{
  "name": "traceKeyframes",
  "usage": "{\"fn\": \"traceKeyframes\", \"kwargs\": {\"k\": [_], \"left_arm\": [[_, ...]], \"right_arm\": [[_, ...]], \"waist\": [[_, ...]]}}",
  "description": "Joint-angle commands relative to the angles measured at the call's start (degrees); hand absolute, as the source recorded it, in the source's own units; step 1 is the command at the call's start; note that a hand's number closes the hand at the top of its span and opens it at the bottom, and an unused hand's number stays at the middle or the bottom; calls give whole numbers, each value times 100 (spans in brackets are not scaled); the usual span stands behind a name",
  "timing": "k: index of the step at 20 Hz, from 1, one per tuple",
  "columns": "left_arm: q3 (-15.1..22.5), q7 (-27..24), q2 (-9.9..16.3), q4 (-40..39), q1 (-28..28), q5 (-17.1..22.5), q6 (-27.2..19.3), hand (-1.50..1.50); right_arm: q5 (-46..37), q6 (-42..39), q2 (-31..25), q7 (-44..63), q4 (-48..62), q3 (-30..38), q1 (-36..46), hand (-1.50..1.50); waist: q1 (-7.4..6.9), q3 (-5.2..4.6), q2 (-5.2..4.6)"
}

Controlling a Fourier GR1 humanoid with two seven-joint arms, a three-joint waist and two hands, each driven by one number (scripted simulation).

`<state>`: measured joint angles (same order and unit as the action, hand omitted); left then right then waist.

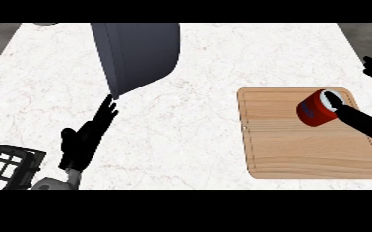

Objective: Pick the can from the cutting board and place it in the pot

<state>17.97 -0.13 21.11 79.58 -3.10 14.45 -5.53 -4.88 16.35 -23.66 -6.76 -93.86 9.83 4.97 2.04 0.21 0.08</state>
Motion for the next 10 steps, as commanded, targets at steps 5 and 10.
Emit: {"fn": "traceKeyframes", "kwargs": {"k": [5, 10], "left_arm": [[-11, 517, -85, -9, -124, -84, 227, 0], [-5, 331, -196, -254, -161, -84, 289, 0]], "right_arm": [[-369, 129, 72, 1311, -2054, -124, -868, -150], [-320, -481, -626, 3452, -1739, -147, -170, -150]], "waist": [[-142, -28, 11], [-220, -39, -16]]}}
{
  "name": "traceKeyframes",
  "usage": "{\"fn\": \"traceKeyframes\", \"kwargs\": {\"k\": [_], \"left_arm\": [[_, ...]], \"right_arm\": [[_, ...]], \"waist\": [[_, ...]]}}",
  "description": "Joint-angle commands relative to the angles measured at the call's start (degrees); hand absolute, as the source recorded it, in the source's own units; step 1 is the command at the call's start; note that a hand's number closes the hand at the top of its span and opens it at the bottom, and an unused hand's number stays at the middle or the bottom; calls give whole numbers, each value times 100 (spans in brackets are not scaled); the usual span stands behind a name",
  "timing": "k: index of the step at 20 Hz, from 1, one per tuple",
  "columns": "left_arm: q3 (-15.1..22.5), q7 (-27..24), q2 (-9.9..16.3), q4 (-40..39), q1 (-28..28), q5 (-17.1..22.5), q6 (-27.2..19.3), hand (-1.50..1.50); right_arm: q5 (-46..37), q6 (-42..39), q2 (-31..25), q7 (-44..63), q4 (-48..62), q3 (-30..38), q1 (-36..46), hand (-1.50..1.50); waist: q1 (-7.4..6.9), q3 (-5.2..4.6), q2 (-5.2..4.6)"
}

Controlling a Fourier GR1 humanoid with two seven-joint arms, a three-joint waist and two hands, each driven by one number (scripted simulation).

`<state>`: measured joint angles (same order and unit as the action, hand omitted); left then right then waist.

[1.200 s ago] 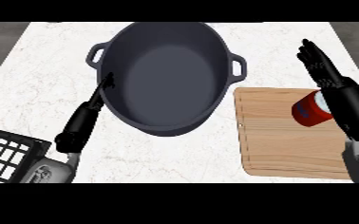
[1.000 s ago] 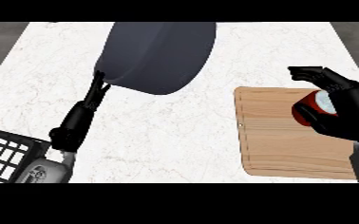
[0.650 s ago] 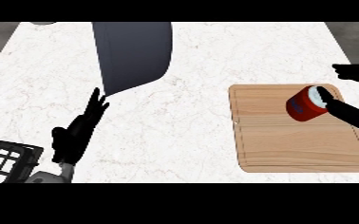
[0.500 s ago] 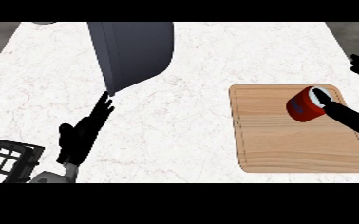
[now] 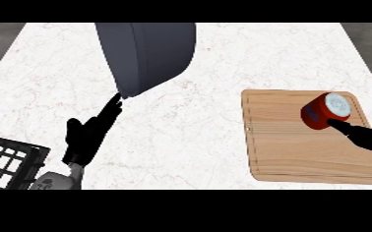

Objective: Pick the can from the cutting board and place it in the pot

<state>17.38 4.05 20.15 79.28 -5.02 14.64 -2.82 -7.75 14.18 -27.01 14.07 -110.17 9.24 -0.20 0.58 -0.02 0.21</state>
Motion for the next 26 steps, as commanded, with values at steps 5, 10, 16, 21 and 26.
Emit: {"fn": "traceKeyframes", "kwargs": {"k": [5, 10, 16, 21, 26], "left_arm": [[-150, 316, 97, 135, 48, 67, 253, 0], [86, 272, -345, 24, -32, -338, -177, 0], [-320, -99, -150, -417, -59, -155, 391, 0], [-224, 312, -566, -91, -59, -521, 167, 0], [-531, 319, -437, 27, 83, -439, 580, 0]], "right_arm": [[814, -777, -623, 2508, 36, 368, 1027, -150], [1099, -1413, -386, 2211, 806, -110, 647, -150], [906, -2096, -508, 2170, 1665, -465, 856, -150], [335, -2095, -294, 1240, 2481, -230, 797, -150], [336, -2221, -335, 561, 2317, 313, 217, -150]], "waist": [[-108, -2, -17], [-94, 7, -20], [-89, 1, -29], [-69, 3, -22], [-50, 2, -17]]}}
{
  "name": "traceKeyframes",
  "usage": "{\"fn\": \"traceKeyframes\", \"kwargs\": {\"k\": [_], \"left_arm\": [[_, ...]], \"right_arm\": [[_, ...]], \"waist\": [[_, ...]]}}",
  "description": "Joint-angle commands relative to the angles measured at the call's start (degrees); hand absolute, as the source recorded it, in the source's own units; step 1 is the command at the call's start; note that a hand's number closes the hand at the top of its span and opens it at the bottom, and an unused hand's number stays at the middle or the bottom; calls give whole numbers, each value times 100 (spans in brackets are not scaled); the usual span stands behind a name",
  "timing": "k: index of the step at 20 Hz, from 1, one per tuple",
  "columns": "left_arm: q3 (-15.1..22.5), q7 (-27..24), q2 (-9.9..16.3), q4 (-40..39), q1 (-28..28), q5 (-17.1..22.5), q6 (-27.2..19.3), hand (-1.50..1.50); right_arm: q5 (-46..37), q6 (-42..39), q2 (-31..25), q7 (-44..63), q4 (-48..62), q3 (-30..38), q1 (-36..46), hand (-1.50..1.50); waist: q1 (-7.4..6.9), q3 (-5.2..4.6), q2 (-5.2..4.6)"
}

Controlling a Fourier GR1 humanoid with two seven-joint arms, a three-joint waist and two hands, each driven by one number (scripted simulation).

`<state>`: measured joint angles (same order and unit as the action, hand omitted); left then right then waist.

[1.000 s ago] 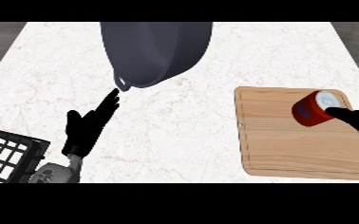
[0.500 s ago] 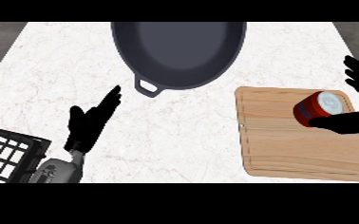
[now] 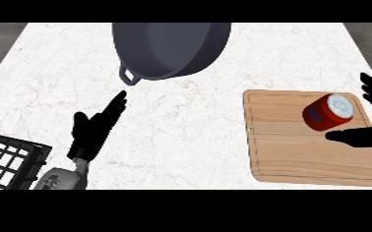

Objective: Pick the can from the cutting board and place it in the pot

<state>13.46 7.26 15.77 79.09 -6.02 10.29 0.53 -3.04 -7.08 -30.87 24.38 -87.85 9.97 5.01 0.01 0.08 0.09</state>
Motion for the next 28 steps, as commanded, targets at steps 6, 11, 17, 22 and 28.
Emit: {"fn": "traceKeyframes", "kwargs": {"k": [6, 11, 17, 22, 28], "left_arm": [[-219, -169, -136, -95, 280, -210, 243, 0], [-364, 7, -236, -302, -96, -236, 260, 0], [-331, 10, -385, 32, 123, -423, 295, 0], [-250, 63, -671, 41, 119, -679, 197, 0], [-520, -125, -408, -92, 194, -532, 586, 0]], "right_arm": [[332, -309, 487, -1182, 522, 472, -265, -150], [917, -817, 515, -1961, 1113, 891, -168, -150], [1016, -728, 888, -2147, 1828, 964, 139, -150], [1078, -722, 1100, -2230, 2296, 927, 390, -150], [111, -739, 827, -3407, 2914, 457, 433, 150]], "waist": [[3, -7, -5], [18, -6, -9], [-18, -6, -11], [-17, -6, -12], [-62, -4, -27]]}}
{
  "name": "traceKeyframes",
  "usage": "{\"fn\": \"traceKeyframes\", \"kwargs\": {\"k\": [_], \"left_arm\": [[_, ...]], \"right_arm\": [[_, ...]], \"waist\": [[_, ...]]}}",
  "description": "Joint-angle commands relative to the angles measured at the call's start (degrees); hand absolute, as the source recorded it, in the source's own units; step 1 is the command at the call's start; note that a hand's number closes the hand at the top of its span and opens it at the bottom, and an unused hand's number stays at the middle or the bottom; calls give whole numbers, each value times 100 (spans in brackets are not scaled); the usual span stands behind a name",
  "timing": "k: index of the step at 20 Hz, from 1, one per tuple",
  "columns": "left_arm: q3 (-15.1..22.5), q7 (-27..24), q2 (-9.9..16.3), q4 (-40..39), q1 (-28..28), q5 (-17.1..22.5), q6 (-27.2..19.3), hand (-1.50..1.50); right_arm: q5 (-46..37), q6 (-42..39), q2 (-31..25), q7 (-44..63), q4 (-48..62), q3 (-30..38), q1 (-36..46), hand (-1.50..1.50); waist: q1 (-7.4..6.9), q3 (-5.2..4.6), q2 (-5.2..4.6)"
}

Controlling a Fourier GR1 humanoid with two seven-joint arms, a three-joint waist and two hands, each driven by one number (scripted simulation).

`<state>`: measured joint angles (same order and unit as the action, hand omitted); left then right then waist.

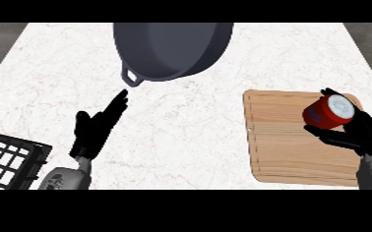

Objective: Pick the can from the cutting board and place it in the pot

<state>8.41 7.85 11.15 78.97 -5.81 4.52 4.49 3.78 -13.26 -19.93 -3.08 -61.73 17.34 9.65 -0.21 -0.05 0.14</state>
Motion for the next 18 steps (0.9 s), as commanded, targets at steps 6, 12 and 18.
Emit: {"fn": "traceKeyframes", "kwargs": {"k": [6, 12, 18], "left_arm": [[-186, 214, -27, 14, -81, -48, 142, 0], [-50, 62, -87, -72, -30, -132, 274, 0], [353, 66, -233, 22, -360, -189, 559, 0]], "right_arm": [[-217, 17, 240, -1130, 1053, -78, 330, 150], [-502, -335, -92, -1131, 999, -490, 1437, 150], [-1357, -1930, -1024, -1501, 116, -1803, 3015, 150]], "waist": [[1, 8, -17], [-240, 8, -57], [-1556, -96, -230]]}}
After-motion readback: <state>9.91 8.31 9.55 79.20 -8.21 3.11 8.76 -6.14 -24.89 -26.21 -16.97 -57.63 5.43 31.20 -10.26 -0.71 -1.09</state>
